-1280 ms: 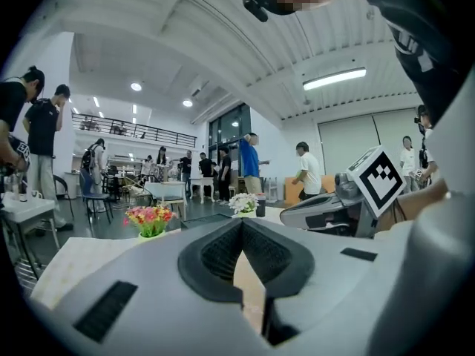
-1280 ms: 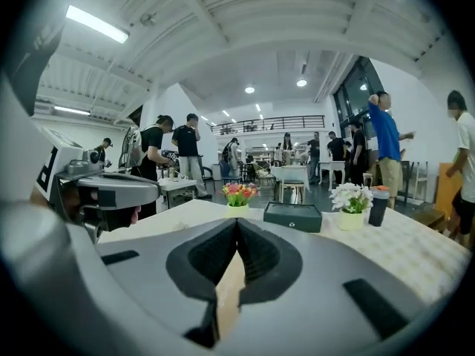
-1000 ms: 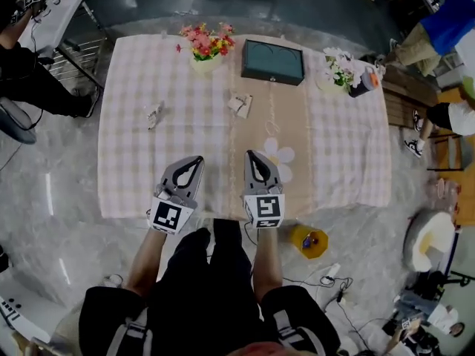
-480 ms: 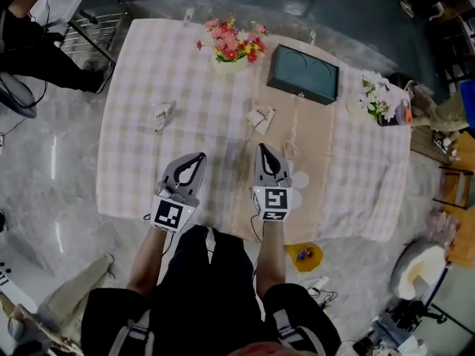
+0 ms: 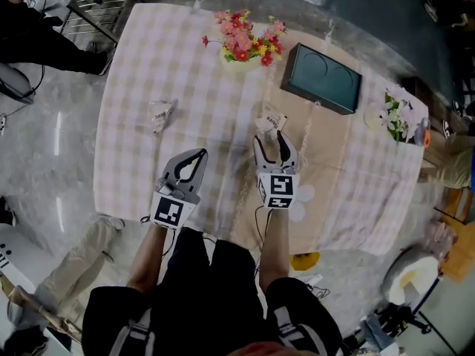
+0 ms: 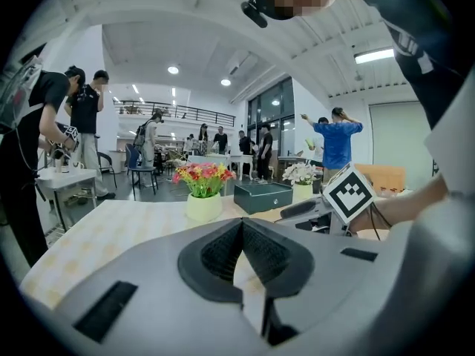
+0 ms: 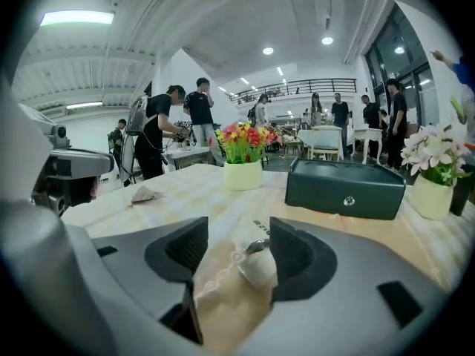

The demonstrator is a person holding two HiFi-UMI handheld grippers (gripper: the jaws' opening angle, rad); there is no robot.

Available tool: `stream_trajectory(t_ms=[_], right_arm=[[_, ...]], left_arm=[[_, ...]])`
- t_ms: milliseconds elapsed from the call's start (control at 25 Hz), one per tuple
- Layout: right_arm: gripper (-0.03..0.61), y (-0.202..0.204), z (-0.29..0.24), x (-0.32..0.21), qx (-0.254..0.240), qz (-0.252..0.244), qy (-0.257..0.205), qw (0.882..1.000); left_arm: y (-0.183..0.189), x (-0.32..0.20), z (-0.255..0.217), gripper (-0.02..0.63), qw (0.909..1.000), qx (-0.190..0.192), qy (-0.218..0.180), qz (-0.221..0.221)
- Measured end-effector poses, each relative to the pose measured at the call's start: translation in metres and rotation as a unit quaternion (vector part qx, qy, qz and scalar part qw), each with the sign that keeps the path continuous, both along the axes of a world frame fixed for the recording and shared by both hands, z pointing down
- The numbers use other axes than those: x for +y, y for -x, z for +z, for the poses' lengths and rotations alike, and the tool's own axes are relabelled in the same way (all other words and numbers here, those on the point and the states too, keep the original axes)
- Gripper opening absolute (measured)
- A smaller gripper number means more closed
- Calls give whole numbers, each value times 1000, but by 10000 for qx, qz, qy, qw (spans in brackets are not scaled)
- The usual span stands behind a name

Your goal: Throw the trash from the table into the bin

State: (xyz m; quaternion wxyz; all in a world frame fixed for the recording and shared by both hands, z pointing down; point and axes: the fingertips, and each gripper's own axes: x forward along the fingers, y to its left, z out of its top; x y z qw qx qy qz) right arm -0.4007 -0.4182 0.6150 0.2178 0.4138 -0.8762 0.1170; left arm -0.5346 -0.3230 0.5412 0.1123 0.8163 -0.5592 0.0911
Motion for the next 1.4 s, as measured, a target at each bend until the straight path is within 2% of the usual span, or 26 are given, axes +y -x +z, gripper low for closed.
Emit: stream_trajectory(t_ms=[360,520,600,720,880,1200,1400], right_arm=[[253,3,28,-26,304,5,316,9990],[147,7,34,-28,416,-38,338,9986],[128,7,37,-27,482,-40,354,9982],[54,3,38,-28,573,52,295,9979],[23,0,27,-27,457,165,186,9986],[14,-12,-14,-2,257,428,-176,9986],[12,-25,-54,35,104,674,-535,9962]], left_arm=[[10,-10,17,3,9996,9,224,-154],[16,-12,21,3,9994,52,255,-229],[18,-11,23,3,9993,72,272,-252],[18,-9,24,3,9994,61,267,-234],[18,-5,21,3,9992,126,288,-239],[6,2,-10,3,9998,96,-119,105],[-10,23,-32,3,9979,95,-412,485]])
